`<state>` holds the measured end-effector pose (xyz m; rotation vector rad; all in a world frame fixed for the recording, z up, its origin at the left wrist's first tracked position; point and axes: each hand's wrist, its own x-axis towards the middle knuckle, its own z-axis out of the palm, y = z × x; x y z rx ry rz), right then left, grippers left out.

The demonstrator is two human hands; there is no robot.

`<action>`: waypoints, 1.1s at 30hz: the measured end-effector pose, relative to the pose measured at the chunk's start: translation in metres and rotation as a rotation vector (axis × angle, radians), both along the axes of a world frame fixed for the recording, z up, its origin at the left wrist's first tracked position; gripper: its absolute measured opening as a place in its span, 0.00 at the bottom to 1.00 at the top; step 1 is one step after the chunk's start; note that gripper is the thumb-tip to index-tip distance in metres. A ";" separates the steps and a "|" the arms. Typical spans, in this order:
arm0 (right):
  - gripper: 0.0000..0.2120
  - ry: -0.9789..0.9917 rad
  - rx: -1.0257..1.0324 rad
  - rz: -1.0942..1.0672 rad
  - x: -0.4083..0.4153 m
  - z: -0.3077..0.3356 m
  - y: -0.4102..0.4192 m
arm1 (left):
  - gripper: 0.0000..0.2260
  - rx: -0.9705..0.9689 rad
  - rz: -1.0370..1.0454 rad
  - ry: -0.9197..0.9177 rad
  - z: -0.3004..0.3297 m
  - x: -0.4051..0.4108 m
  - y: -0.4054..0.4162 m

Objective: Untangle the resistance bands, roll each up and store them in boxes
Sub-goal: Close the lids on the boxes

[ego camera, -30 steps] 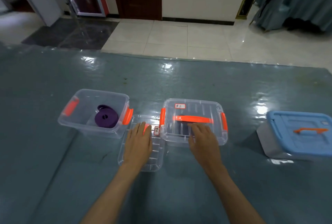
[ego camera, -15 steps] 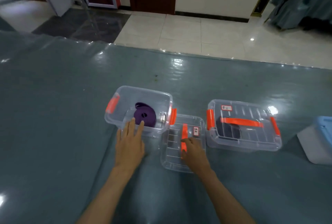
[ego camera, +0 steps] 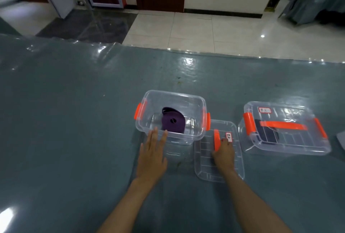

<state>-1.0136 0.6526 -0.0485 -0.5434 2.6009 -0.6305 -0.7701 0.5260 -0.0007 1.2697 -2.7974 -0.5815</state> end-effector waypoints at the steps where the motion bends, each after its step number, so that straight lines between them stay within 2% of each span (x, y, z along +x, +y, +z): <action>1: 0.19 -0.008 0.016 -0.010 0.001 0.001 0.002 | 0.44 -0.002 0.005 0.010 0.000 0.001 0.000; 6: 0.07 -0.027 0.017 -0.051 0.019 0.006 0.035 | 0.44 0.005 -0.002 0.024 0.000 0.002 0.001; 11: 0.01 -0.012 -0.037 -0.116 0.047 0.021 0.074 | 0.44 0.018 -0.004 0.016 0.001 0.000 0.000; 17: 0.07 -0.086 -0.149 -0.133 0.084 0.042 0.108 | 0.44 0.045 0.011 0.027 0.000 0.003 0.001; 21: 0.14 -0.077 -0.202 -0.072 0.093 0.059 0.115 | 0.41 0.075 -0.006 0.084 0.006 0.003 0.001; 27: 0.18 0.070 -0.172 0.106 0.074 0.097 0.076 | 0.27 0.082 0.038 0.263 0.023 0.006 -0.012; 30: 0.20 0.133 -0.150 0.220 0.057 0.112 0.038 | 0.20 0.131 0.175 0.421 0.033 0.008 -0.023; 33: 0.21 0.204 -0.096 0.357 0.045 0.121 -0.006 | 0.14 0.073 0.315 0.541 0.039 0.008 -0.040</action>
